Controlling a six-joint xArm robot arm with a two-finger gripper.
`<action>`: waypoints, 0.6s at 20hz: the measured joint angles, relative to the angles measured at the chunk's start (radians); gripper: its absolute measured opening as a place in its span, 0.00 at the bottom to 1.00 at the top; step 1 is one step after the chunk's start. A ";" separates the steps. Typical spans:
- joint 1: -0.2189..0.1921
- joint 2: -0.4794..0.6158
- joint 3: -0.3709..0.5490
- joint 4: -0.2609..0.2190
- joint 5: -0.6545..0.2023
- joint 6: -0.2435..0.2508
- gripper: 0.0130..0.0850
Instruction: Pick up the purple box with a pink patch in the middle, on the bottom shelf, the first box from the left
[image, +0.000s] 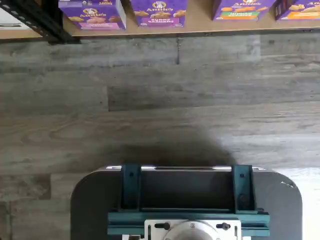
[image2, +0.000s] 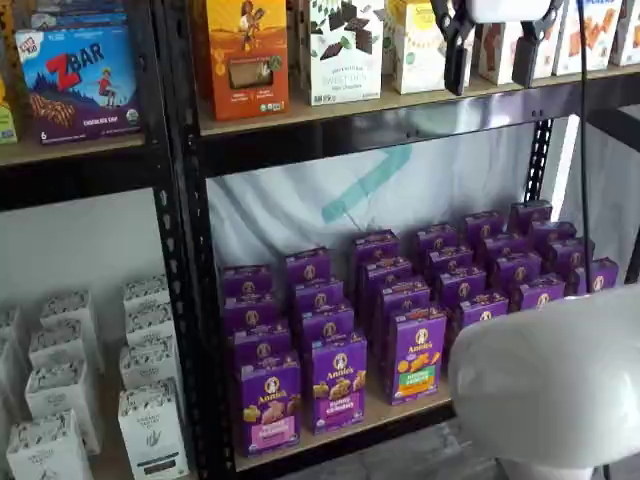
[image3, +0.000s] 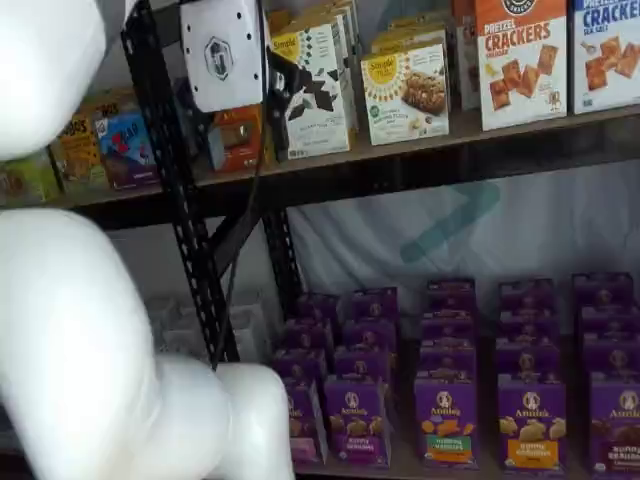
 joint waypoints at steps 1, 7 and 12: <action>-0.008 0.002 -0.002 0.009 0.004 -0.004 1.00; -0.039 0.006 0.006 0.041 -0.007 -0.022 1.00; -0.027 0.000 0.063 0.031 -0.070 -0.017 1.00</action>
